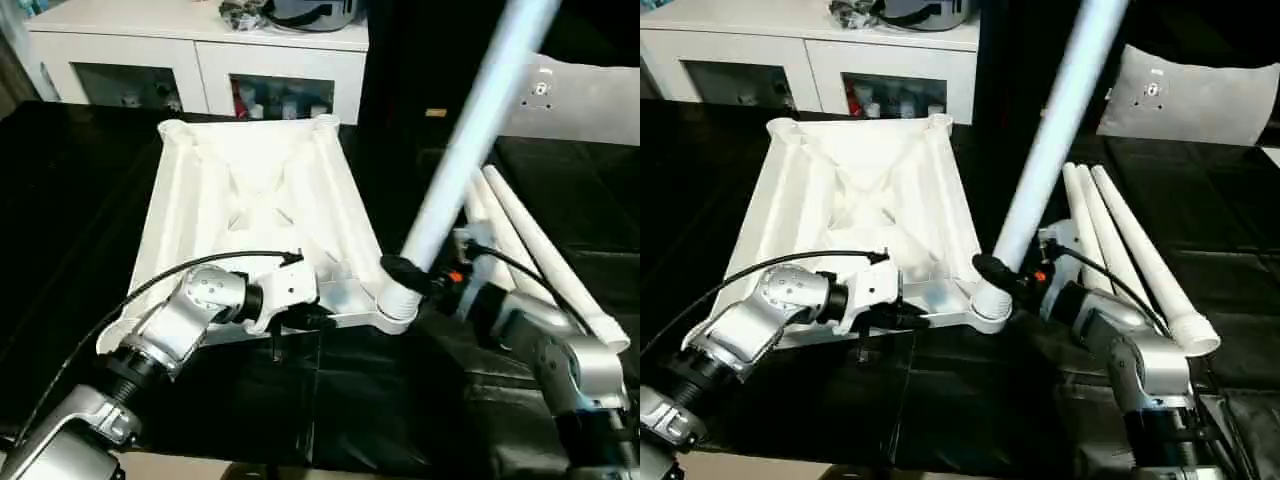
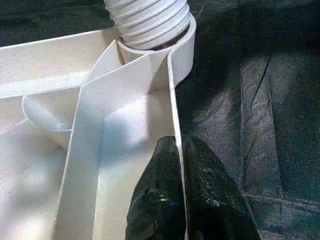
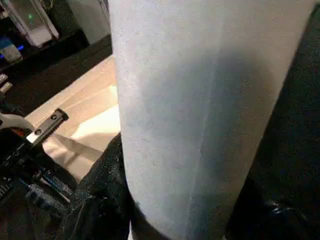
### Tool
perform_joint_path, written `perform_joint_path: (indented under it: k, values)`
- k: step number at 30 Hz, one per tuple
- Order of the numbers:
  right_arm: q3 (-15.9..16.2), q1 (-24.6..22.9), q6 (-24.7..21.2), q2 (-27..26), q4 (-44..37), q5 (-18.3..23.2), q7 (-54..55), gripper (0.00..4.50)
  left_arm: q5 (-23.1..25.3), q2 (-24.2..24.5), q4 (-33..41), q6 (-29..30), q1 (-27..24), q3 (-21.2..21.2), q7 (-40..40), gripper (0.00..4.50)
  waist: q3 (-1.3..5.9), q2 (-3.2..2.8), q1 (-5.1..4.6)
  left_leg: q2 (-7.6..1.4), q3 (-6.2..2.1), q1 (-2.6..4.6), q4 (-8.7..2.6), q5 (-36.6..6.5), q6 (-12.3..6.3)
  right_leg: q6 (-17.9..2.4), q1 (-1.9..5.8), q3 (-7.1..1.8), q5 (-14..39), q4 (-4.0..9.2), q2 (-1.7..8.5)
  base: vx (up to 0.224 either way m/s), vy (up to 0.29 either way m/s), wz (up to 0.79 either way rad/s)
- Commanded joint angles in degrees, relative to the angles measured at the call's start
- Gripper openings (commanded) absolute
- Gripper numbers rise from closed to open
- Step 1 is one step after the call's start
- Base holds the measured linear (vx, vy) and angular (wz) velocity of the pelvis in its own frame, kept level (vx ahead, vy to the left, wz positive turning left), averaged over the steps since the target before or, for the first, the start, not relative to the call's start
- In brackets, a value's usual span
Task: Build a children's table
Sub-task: Insert table leg to table base
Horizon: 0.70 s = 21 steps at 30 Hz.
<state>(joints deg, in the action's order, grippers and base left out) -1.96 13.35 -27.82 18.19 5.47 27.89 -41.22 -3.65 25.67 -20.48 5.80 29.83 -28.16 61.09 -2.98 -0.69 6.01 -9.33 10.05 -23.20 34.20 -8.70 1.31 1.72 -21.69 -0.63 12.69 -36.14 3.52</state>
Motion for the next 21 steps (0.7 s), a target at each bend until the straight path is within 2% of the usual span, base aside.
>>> perform_joint_path:
  k: [1, 5, 6, 8, 12, 16, 18, 20, 21]
  values:
    - [1.5, -3.9, 1.0, -0.4, 2.3, -2.2, 1.1, 1.91, 0.1, -1.0, 0.8, -1.5, -0.3, 0.7, 0.2, 0.00, 3.47, -0.21, -0.16, -3.34, -1.26, 2.45, -4.88, -21.0, 3.85, -12.3, 0.40, -1.14, 12.1, 4.83, 4.14, 0.000, 0.000, 0.00]
    - [2.0, -6.2, 4.0, -1.2, 1.7, -4.0, 2.0, 1.91, 0.3, -1.2, 1.0, -1.4, -0.6, 0.8, 0.2, 0.00, 3.39, -0.19, -0.21, -3.35, -1.31, 2.43, -4.99, -21.8, 3.95, -11.6, 0.22, -1.24, 13.2, 5.04, 4.17, 0.000, 0.000, 0.00]
    - [2.8, -7.5, 6.6, -1.2, 1.1, -5.5, 2.0, 1.91, 0.3, -1.3, 1.2, -1.3, -0.8, 0.9, 0.1, 0.00, 3.36, -0.35, -0.18, -3.38, -1.40, 2.44, -5.09, -22.5, 4.10, -11.2, 0.15, -1.22, 14.2, 5.13, 4.14, 0.000, 0.000, 0.00]
    - [2.6, -8.4, 7.5, -1.7, 0.5, -5.7, 2.5, 1.91, 0.3, -1.3, 1.3, -1.2, -0.9, 1.0, 0.1, 0.00, 3.29, -0.30, -0.30, -3.30, -1.44, 2.49, -5.18, -23.7, 4.05, -10.8, 0.07, -1.28, 15.8, 5.33, 4.13, 0.000, 0.000, 0.00]
    - [3.2, -9.6, 9.2, -1.6, 0.0, -6.7, 2.7, 1.91, 0.5, -1.3, 1.4, -1.1, -1.3, 1.0, 0.3, 0.00, 3.26, -0.59, -0.35, -3.37, -1.60, 2.69, -5.26, -25.4, 4.24, -10.2, -0.21, -1.36, 18.1, 5.60, 4.15, 0.000, 0.000, 0.00]
    - [7.3, -9.6, 11.5, 0.9, 1.1, -11.8, 1.9, 1.91, 1.3, -0.9, 1.6, -1.3, -1.3, 0.6, 0.9, 0.00, 3.31, -0.66, -0.45, -3.32, -1.57, 2.57, -5.38, -25.1, 4.42, -10.0, -0.12, -1.34, 16.9, 5.61, 4.04, 0.000, 0.000, 0.00]
    - [9.1, -9.1, 11.2, 2.1, 1.5, -13.7, 1.3, 1.91, 1.7, -0.7, 1.6, -1.5, -1.2, 0.4, 1.3, 0.00, 3.29, -0.71, -0.54, -3.30, -1.59, 2.60, -5.42, -25.3, 4.24, -10.0, -0.10, -1.35, 16.7, 5.64, 4.00, 0.000, 0.000, 0.00]
    - [9.6, -8.8, 11.0, 2.5, 1.6, -14.1, 1.0, 1.91, 1.9, -0.5, 1.7, -1.5, -1.1, 0.2, 1.5, 0.00, 3.20, -0.58, -0.63, -3.27, -1.62, 2.58, -5.43, -25.9, 4.22, -9.5, -0.12, -1.35, 18.1, 5.77, 3.98, 0.000, 0.000, 0.00]
    - [10.2, -8.2, 10.4, 3.0, 1.8, -14.3, 0.3, 1.91, 2.2, -0.3, 1.6, -1.8, -0.9, 0.0, 1.8, 0.00, 3.19, -0.75, -0.74, -3.26, -1.67, 2.64, -5.49, -26.4, 4.34, -9.3, -0.21, -1.41, 19.3, 5.89, 4.05, 0.000, 0.000, 0.00]
